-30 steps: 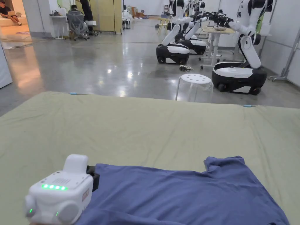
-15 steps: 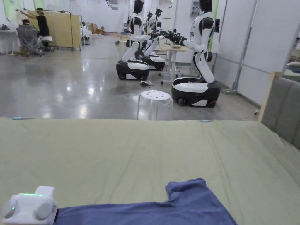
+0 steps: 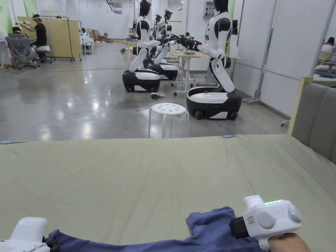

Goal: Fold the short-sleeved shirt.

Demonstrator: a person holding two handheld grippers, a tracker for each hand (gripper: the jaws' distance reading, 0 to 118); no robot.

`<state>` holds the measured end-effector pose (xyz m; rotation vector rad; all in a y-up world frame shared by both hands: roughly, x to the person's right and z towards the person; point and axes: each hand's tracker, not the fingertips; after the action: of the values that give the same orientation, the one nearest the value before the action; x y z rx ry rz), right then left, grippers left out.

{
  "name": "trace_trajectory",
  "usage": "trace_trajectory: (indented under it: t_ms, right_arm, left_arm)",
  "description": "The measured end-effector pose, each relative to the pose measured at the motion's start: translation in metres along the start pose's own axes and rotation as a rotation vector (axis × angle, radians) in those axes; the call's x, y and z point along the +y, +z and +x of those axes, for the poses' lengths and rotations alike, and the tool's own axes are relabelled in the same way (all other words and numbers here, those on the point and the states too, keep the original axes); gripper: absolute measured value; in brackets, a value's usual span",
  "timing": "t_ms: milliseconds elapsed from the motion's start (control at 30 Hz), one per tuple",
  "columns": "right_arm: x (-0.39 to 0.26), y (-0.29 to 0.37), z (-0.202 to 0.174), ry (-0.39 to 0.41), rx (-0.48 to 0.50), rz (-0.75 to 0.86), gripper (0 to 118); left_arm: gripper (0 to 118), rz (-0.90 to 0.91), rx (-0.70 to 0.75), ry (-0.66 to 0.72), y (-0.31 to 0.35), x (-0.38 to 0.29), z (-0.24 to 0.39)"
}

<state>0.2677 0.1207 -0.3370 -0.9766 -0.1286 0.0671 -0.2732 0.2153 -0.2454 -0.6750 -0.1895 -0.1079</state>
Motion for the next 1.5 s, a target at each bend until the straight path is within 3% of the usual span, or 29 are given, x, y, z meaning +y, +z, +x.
trace_trajectory:
  t_ms: [33, 67, 100, 133, 167, 200, 233, 333, 467, 700, 833, 1033, 1067, 1100, 1133, 1167, 1200, 1267, 1367, 1433, 1500]
  right_arm:
    - [0.000, -0.012, -0.002, 0.011, 0.001, -0.056, 89]
    - [-0.002, -0.019, -0.005, 0.020, -0.001, -0.107, 71]
    - [-0.005, -0.015, -0.007, 0.006, 0.062, -0.090, 63]
    - [-0.008, -0.001, -0.012, 0.004, 0.015, -0.036, 45]
    - [-0.005, 0.004, -0.013, 0.016, 0.037, -0.042, 9]
    - [-0.003, 0.011, -0.014, 0.054, 0.056, -0.043, 0]
    - [-0.006, 0.028, -0.017, 0.117, -0.004, 0.033, 0]
    - [-0.009, 0.078, -0.013, 0.129, 0.049, 0.138, 0]
    - [-0.035, 0.164, -0.009, 0.160, 0.098, 0.275, 0]
    - [-0.150, 0.275, 0.003, 0.105, 0.164, 0.402, 0]
    - [-0.225, 0.274, 0.004, 0.061, 0.139, 0.375, 0]
    - [-0.303, 0.234, -0.003, -0.051, 0.090, 0.253, 1]
    - [-0.305, 0.231, -0.003, -0.066, 0.094, 0.281, 4]
    - [-0.309, 0.233, -0.003, -0.082, 0.097, 0.326, 27]
    - [-0.313, 0.239, -0.003, -0.090, 0.106, 0.363, 65]
    - [-0.317, 0.246, -0.005, -0.109, 0.103, 0.396, 106]
    - [-0.319, 0.254, -0.008, -0.132, 0.106, 0.431, 117]
    - [-0.335, 0.278, -0.017, -0.154, 0.102, 0.612, 116]
    - [-0.353, 0.297, -0.037, -0.216, 0.061, 0.807, 118]
    - [-0.352, 0.300, -0.045, -0.165, 0.010, 0.855, 113]
    - [-0.353, 0.300, -0.050, -0.125, 0.018, 0.897, 99]
  left_arm:
    - [7, 0.002, -0.002, 0.000, 0.000, 0.001, 0.000]
    - [7, 0.002, 0.001, 0.001, -0.001, 0.001, 0.000]
    - [7, -0.001, -0.002, 0.004, -0.006, 0.001, -0.002]
    - [7, -0.004, 0.000, 0.010, -0.009, 0.001, -0.004]
    - [7, -0.005, 0.000, 0.009, -0.011, 0.002, -0.005]
    - [7, -0.008, -0.001, 0.009, -0.014, 0.003, -0.007]
    - [7, -0.006, 0.001, 0.007, -0.017, 0.002, -0.006]
    - [7, 0.017, 0.022, 0.014, -0.006, 0.005, -0.017]
    - [7, 0.069, 0.024, 0.024, 0.044, -0.004, -0.029]
    - [7, 0.141, -0.046, 0.147, 0.161, -0.083, -0.050]
    - [7, 0.035, -0.029, 0.176, 0.187, -0.151, -0.045]
    - [10, -0.087, -0.021, 0.206, 0.160, -0.211, -0.028]
    - [23, -0.052, 0.012, 0.202, 0.156, -0.211, -0.027]
    - [53, 0.004, 0.023, 0.201, 0.156, -0.213, -0.026]
    - [66, 0.088, 0.047, 0.185, 0.161, -0.214, -0.026]
    - [66, 0.158, 0.046, 0.185, 0.171, -0.215, -0.018]
    - [66, 0.286, 0.082, 0.195, 0.188, -0.217, -0.013]
    - [66, 0.458, 0.092, 0.243, 0.211, -0.224, -0.005]
    - [66, 0.512, 0.125, 0.263, 0.219, -0.241, 0.004]
    - [66, 0.582, 0.179, 0.236, 0.223, -0.252, 0.011]
    - [64, 0.644, 0.202, 0.223, 0.231, -0.254, 0.012]
